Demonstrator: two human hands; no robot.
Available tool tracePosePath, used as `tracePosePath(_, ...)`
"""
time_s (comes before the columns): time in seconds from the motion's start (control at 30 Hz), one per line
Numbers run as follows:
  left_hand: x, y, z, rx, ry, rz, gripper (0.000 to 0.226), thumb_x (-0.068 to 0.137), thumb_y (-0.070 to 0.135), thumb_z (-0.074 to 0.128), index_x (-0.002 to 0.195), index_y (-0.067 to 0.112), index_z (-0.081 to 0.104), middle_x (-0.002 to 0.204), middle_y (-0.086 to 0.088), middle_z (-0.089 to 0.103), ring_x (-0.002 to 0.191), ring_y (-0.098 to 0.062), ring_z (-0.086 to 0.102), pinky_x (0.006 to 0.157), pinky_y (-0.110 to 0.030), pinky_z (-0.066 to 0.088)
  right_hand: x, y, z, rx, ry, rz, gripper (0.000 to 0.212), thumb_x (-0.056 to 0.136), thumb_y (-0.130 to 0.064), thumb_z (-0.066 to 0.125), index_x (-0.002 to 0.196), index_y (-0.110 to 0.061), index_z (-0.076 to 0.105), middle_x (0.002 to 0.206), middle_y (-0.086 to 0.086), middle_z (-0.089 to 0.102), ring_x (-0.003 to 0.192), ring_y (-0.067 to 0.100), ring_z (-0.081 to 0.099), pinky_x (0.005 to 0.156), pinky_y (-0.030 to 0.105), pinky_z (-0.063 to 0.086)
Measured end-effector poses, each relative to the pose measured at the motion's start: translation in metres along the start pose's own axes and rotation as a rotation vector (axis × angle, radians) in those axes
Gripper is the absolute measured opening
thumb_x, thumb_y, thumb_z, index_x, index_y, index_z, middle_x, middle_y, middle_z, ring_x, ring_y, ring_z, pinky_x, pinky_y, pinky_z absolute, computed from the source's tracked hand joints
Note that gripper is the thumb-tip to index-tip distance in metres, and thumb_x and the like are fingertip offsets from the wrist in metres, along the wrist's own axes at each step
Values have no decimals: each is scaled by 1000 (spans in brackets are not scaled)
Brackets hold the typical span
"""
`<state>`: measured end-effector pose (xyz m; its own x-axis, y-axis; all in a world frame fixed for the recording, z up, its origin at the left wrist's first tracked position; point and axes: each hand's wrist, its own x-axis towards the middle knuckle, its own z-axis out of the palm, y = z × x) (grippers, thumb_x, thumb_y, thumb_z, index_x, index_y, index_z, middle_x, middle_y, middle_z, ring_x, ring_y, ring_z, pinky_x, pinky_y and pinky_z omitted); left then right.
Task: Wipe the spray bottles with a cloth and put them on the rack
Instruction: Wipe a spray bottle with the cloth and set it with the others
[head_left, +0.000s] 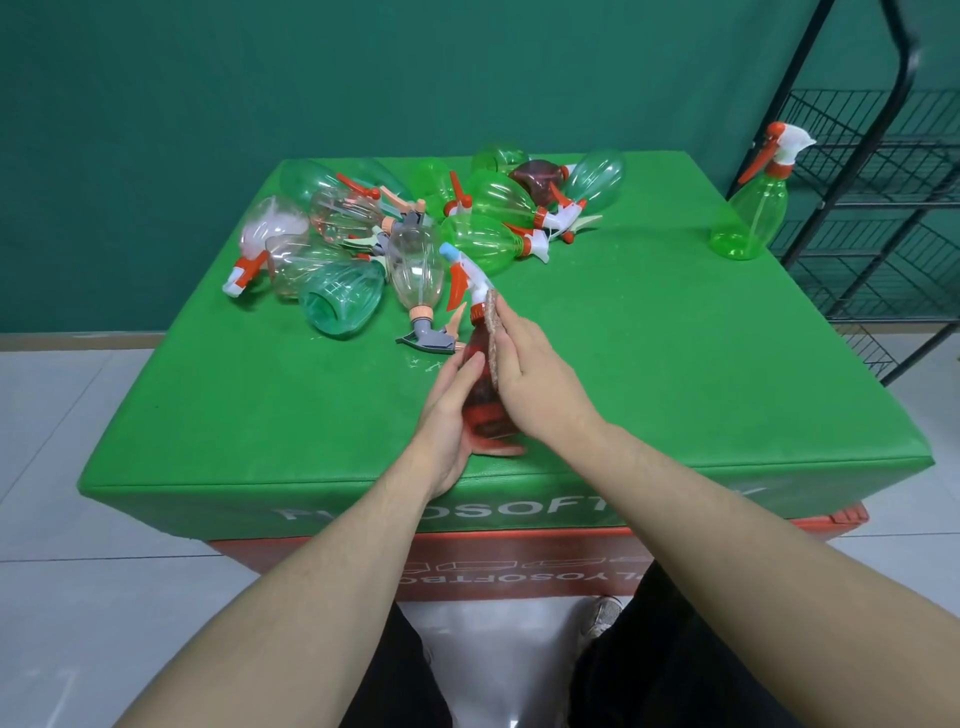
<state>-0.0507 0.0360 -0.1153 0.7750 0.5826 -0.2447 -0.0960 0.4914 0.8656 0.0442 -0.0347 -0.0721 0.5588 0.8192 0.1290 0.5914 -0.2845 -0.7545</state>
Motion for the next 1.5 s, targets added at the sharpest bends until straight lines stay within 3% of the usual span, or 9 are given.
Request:
tracePosePath(0.1,2,-3,-2,-20,17,23,58,91,48,58,144,25,57,131,-10,70,118,-30,69,90,-55,59,-13,6,7,-55,29,-108,55,108,-34,23,159,-18,29,161,4,34,146,14,34,122,33,26)
tracePosePath(0.23,2,-5,-1,3,51,69,52,98,41,55,145,19,57,133,-6,70,121,-21,68,88,-34,58,-30,21,12,-152,47,-143,59,104,-43,16,159,-25,25,167,-1,21,151,15,25,121,47,28)
tracePosePath(0.37,3,-5,0,21,89,91,39,107,35,47,144,22,54,130,-2,71,116,-20,70,88,-37,57,-48,25,14,-223,40,-140,56,106,-42,17,161,-31,15,169,-4,10,155,14,13,121,53,25)
tracePosePath(0.57,-2,-2,6,18,132,82,34,106,49,43,131,29,54,112,5,76,97,-13,74,60,-28,57,-69,24,21,-299,6,-138,59,103,-46,14,161,-33,14,170,-5,4,156,13,3,124,56,13)
tracePosePath(0.67,-2,-2,5,16,124,90,62,85,58,57,139,29,50,122,2,74,102,-14,74,60,-29,57,-68,23,20,-296,6,-130,59,103,-47,13,161,-35,12,170,-7,2,156,13,2,124,56,11)
tracePosePath(0.83,-1,0,2,-28,63,79,66,83,55,60,143,28,51,123,4,74,105,-14,73,62,-35,59,-55,17,18,-267,20,-130,59,102,-47,11,161,-35,14,170,-9,5,156,13,4,124,56,15)
tracePosePath(1.07,-3,4,2,6,-39,20,60,87,51,58,145,41,48,127,10,72,109,-12,72,71,-57,59,-19,11,4,-244,24,-187,61,102,-42,19,158,-22,33,166,-1,26,151,19,25,122,46,27)
tracePosePath(1.23,-4,3,0,-3,-32,-8,55,85,49,59,139,43,50,127,8,72,105,-20,75,77,-74,55,-2,3,3,-151,-12,-160,55,106,-34,25,157,-15,34,166,5,24,151,23,27,123,40,25)
tracePosePath(1.5,-2,1,-2,-11,4,-16,34,105,39,46,138,41,53,125,3,72,100,-23,76,71,-67,58,-3,1,8,-69,13,-58,52,109,-33,28,159,-20,30,163,2,29,146,18,35,121,37,30)
